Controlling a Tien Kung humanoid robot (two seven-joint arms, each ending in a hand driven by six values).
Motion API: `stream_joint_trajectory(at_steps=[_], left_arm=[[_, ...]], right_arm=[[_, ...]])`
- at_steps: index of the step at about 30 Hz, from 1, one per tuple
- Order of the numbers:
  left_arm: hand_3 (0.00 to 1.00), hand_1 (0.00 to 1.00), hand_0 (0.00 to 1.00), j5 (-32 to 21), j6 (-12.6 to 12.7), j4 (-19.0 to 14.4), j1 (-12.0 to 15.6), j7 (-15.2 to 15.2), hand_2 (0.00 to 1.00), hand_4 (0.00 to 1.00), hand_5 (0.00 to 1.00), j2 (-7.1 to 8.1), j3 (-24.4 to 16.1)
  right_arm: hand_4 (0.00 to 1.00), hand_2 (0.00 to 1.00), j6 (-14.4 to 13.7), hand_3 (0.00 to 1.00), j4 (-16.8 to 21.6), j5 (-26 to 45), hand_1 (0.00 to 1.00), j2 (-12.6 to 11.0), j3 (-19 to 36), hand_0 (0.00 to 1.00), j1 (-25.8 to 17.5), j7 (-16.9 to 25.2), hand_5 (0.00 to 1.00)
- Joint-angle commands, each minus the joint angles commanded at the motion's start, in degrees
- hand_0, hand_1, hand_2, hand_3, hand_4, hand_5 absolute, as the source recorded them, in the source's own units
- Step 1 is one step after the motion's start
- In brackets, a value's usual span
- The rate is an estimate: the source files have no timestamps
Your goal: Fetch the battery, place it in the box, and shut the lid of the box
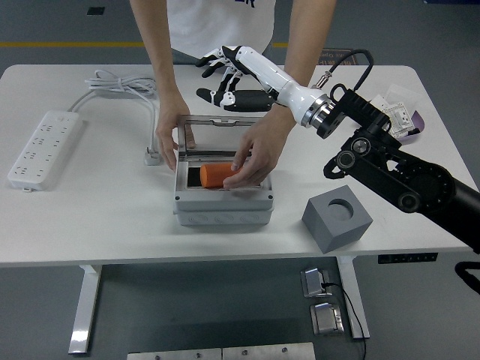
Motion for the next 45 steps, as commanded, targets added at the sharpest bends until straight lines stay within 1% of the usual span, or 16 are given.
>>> stream_joint_trajectory(at_steps=[3, 4, 6, 9, 10, 15, 16, 23, 26, 27, 33, 35, 40, 45], left_arm=[[0.633, 0.707, 0.636, -0.33, -0.03, 0.02, -0.09, 0.01, 0.648, 0.709, 0.103, 0.08, 0.4], [0.633, 0.707, 0.636, -0.42, -0.05, 0.03, -0.11, 0.01, 0.648, 0.708, 0.102, 0.09, 0.51], [0.633, 0.707, 0.636, -0.64, -0.09, 0.04, -0.14, 0.0, 0.648, 0.708, 0.102, 0.09, 0.76], [0.633, 0.707, 0.636, -0.87, -0.15, 0.06, -0.2, -0.01, 0.648, 0.708, 0.102, 0.07, 1.05], [0.633, 0.707, 0.636, -0.92, -0.16, 0.06, -0.23, -0.01, 0.648, 0.708, 0.102, 0.06, 1.11], [0.633, 0.707, 0.636, -0.98, -0.21, 0.06, -0.52, -0.05, 0.648, 0.708, 0.102, 0.12, 1.24], [0.633, 0.707, 0.636, -0.99, -0.22, 0.05, -0.63, -0.07, 0.648, 0.708, 0.103, 0.12, 1.28], [0.634, 0.707, 0.636, -1.15, -0.29, 0.06, -0.82, -0.08, 0.647, 0.709, 0.103, -0.01, 1.52], [0.634, 0.707, 0.636, -1.52, -0.33, 0.09, -0.81, -0.07, 0.647, 0.709, 0.103, -0.05, 1.89], [0.634, 0.707, 0.636, -1.58, -0.34, 0.09, -0.83, -0.08, 0.647, 0.709, 0.105, -0.05, 1.96], [0.634, 0.707, 0.636, -1.44, -0.36, 0.09, -1.05, -0.13, 0.647, 0.709, 0.105, -0.12, 1.93], [0.634, 0.707, 0.636, -1.45, -0.36, 0.09, -1.12, -0.14, 0.648, 0.709, 0.105, -0.15, 2.0], [0.635, 0.708, 0.636, -1.35, -0.36, 0.08, -1.08, -0.13, 0.649, 0.712, 0.111, -0.13, 1.87], [0.635, 0.708, 0.636, -0.87, -0.33, 0.06, -0.76, -0.1, 0.649, 0.712, 0.111, -0.06, 1.23]], right_arm=[[0.799, 0.641, 0.57, 0.727, -3.47, 0.43, 0.458, 0.55, -1.25, 0.383, 1.4, -0.13, 0.526], [0.795, 0.65, 0.75, 0.729, -4.69, 0.58, 0.52, 0.72, -1.64, 0.514, 1.82, -0.19, 0.529], [0.795, 0.65, 0.98, 0.729, -6.94, 1.06, 0.52, 1.07, -2.37, 0.514, 2.56, -0.22, 0.529], [0.795, 0.65, 1.01, 0.729, -8.98, 1.59, 0.52, 1.54, -3.15, 0.514, 3.28, -0.28, 0.529], [0.8, 0.695, 0.98, 0.743, -9.53, 1.78, 0.657, 1.73, -3.42, 0.746, 3.48, -0.28, 0.566], [0.8, 0.695, 0.57, 0.743, -11.49, 2.42, 0.657, 2.72, -4.77, 0.746, 3.95, -0.03, 0.566], [0.83, 0.732, 0.45, 0.755, -11.8, 2.48, 0.718, 2.95, -5.1, 0.845, 3.85, 0.06, 0.658], [0.833, 0.739, -0.11, 0.757, -12.12, 2.61, 0.724, 3.59, -6.64, 0.856, 2.64, 0.38, 0.665], [0.833, 0.739, -0.3, 0.757, -11.77, 2.51, 0.724, 3.62, -7.19, 0.856, 2.11, 0.53, 0.665], [0.826, 0.739, -0.35, 0.754, -11.68, 2.48, 0.722, 3.61, -7.4, 0.862, 1.94, 0.6, 0.644], [0.826, 0.739, -0.56, 0.754, -11.2, 1.82, 0.722, 3.45, -8.44, 0.862, 0.99, 0.68, 0.644], [0.81, 0.738, -0.65, 0.748, -10.85, 1.46, 0.723, 3.28, -8.69, 0.863, 0.75, 0.6, 0.635], [0.806, 0.733, -0.95, 0.753, -9.09, 0.81, 0.719, 2.36, -8.97, 0.862, 0.04, 0.35, 0.638], [0.806, 0.733, -1.33, 0.753, -5.55, -0.44, 0.719, 0.56, -9.14, 0.862, -1.03, -0.38, 0.638]])
